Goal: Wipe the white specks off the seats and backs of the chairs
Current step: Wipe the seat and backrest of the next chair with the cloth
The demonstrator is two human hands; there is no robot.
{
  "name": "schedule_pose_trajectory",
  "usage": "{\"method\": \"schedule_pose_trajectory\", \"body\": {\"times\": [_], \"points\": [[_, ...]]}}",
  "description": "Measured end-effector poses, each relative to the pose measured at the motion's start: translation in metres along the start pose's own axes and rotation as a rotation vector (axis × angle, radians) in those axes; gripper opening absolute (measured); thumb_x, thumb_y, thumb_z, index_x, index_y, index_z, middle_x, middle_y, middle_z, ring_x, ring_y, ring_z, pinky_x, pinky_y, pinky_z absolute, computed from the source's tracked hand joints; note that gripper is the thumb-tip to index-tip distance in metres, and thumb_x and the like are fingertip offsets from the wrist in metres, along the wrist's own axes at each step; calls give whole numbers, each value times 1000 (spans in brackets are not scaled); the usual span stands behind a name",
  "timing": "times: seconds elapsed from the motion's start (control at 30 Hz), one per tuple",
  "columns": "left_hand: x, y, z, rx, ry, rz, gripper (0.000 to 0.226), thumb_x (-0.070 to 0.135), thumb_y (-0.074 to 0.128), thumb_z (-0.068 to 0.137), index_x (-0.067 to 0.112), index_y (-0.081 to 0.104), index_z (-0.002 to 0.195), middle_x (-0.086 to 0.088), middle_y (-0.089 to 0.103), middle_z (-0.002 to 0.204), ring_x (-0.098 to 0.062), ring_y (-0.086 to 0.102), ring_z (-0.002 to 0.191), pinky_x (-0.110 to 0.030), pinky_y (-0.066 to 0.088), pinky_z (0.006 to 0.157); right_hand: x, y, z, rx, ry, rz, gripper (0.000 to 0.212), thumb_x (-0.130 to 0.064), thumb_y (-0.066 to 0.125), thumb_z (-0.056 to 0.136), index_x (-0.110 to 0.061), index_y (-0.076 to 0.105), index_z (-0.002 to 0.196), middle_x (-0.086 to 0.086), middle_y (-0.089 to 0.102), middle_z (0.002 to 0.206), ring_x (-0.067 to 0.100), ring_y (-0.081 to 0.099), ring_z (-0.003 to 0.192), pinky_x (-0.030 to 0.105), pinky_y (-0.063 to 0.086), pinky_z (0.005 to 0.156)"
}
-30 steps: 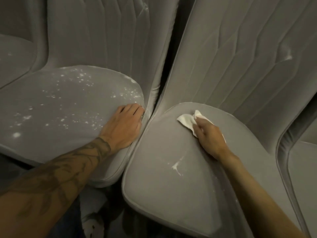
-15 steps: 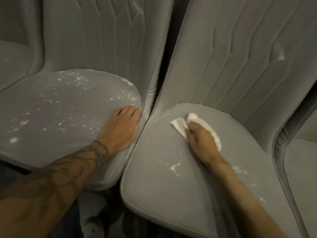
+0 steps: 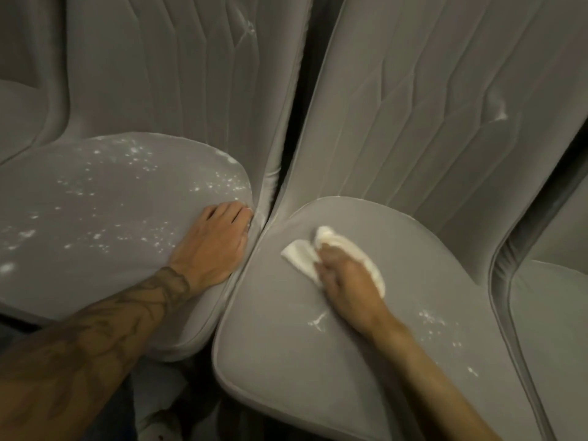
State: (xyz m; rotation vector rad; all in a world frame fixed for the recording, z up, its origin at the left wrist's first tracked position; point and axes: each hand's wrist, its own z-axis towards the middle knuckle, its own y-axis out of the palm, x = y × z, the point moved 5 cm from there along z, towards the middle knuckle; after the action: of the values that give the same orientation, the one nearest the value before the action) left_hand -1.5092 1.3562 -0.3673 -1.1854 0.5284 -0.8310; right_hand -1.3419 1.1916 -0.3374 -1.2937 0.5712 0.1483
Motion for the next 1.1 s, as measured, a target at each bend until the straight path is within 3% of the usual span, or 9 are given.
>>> {"method": "schedule_pose_trajectory", "body": {"times": [0.13,0.23,0.33,0.57,0.67,0.77,0.87,1.0,1.1], "points": [[-1,0,2,10,-6,-19,32,22,31,99,17,57,116,-2,56,113,-24,55,102,-40,43,93,-16,7,-34,-173,-280,23,36,-19,57,100,-17,61,136,2,52,148,14,44,140,19,22,120],[-1,1,2,12,1,-10,29,21,33,99,17,56,115,-1,56,112,-24,54,103,-38,43,93,41,-29,-5,-21,-50,-21,39,-15,58,100,-9,58,138,5,47,151,21,42,143,38,29,121],[-1,2,1,22,3,-25,30,21,32,99,17,56,116,-2,56,113,-23,54,103,-40,44,93,63,-42,12,44,148,-110,38,-23,52,103,-14,57,139,3,47,152,23,41,143,28,24,120],[-3,4,2,16,-4,-21,31,22,32,99,17,57,116,-3,57,114,-25,56,104,-41,44,94,-7,3,-42,-156,-259,-23,37,-28,53,102,-23,59,138,-2,52,148,11,44,139,19,23,120],[-4,6,3,10,-1,-11,30,21,33,100,15,58,116,-5,59,115,-27,57,106,-43,44,95,46,-30,-17,-36,-76,-47,40,-18,57,101,-13,57,140,3,47,152,19,42,143,38,30,121],[-3,5,3,24,3,-22,30,21,34,99,15,58,116,-5,59,114,-27,57,105,-42,44,94,72,-49,1,44,150,-123,37,-20,52,102,-13,59,138,3,47,152,22,41,143,31,27,120],[-4,6,2,40,11,-15,31,21,34,99,15,58,117,-4,58,114,-26,57,106,-41,45,94,36,-21,-13,81,109,-3,37,-23,53,102,-18,59,138,-6,47,151,13,40,143,26,25,121],[-6,8,2,44,28,0,32,22,33,99,14,57,119,-5,58,116,-27,57,106,-42,45,94,15,-6,-40,-117,-231,-35,36,-25,52,102,-19,60,137,2,53,148,15,45,138,26,28,120],[-5,10,3,52,25,-11,33,22,35,98,13,58,120,-7,60,117,-28,58,107,-43,45,95,79,-44,-15,-47,-8,-97,39,-21,56,101,-13,58,139,3,47,152,20,43,142,37,31,120]]}}
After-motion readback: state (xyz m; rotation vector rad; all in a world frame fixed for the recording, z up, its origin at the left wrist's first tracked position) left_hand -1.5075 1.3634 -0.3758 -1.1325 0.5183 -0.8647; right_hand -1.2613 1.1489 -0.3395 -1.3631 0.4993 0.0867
